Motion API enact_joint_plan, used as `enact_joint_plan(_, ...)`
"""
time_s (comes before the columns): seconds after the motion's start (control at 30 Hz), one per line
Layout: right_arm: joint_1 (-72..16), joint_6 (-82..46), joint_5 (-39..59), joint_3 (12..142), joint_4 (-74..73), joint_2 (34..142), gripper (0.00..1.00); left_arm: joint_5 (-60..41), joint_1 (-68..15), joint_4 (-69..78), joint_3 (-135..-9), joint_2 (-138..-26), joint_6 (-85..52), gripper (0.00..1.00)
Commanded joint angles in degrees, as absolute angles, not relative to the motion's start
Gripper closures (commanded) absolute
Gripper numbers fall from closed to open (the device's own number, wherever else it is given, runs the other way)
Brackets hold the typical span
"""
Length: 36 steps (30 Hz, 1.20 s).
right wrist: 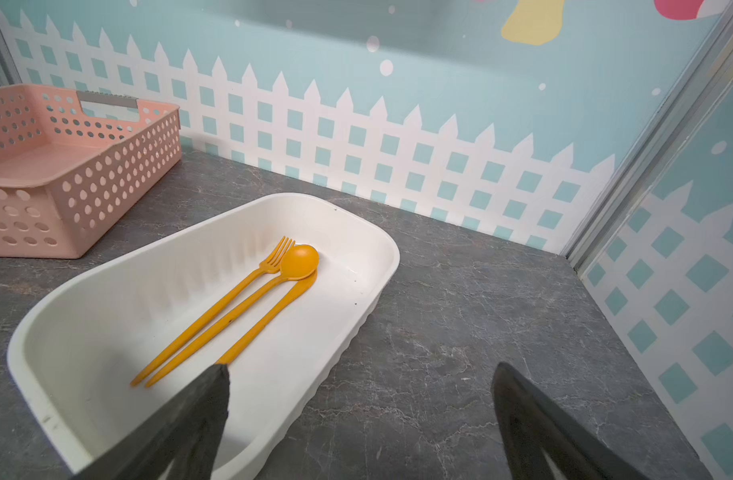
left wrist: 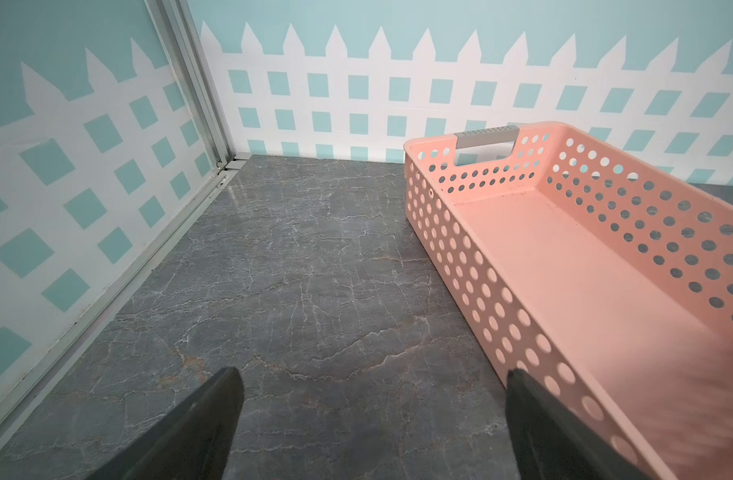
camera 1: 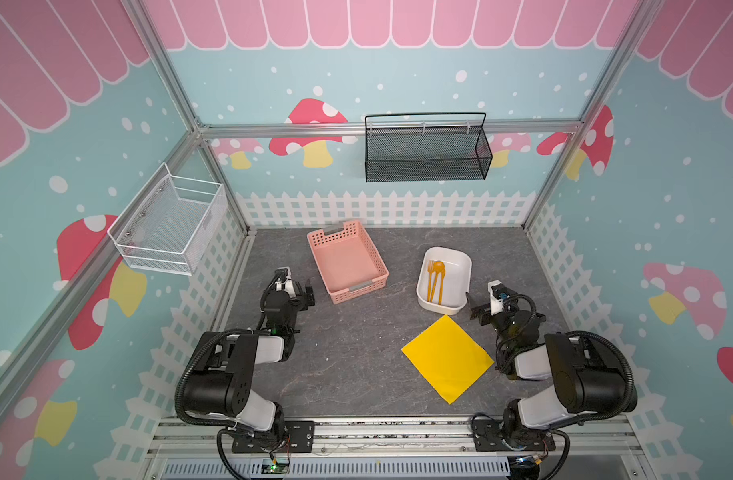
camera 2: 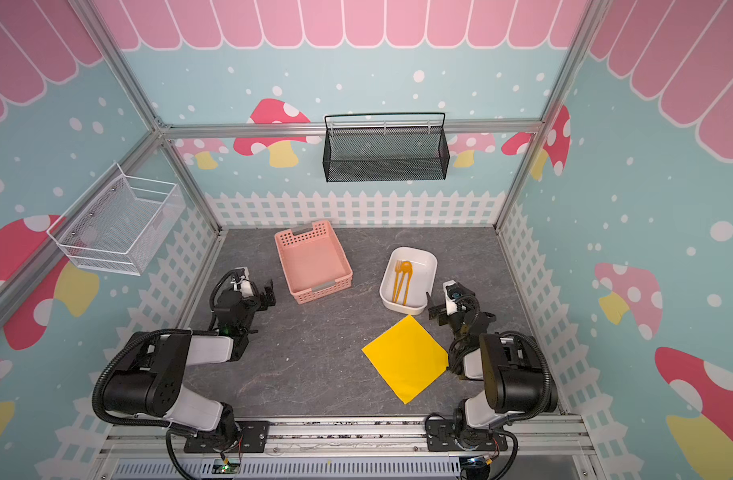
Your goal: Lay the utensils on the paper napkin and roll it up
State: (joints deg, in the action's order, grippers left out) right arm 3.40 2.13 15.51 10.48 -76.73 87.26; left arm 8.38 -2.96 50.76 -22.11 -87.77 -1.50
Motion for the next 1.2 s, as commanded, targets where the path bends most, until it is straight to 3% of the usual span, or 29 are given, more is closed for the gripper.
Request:
enact_joint_plan(0.0,3.8,3.2,16.2,10.2,-78.5,87.5,0.0,9.2,-2.5,50.3,-22.7,-88.2,-1.5,0.0)
enact_joint_plan(1.17,3.8,3.1,16.1,10.0,-78.5,87.4,0.01,11.1,-1.7,50.6,-22.3,-88.1,-3.3,0.0)
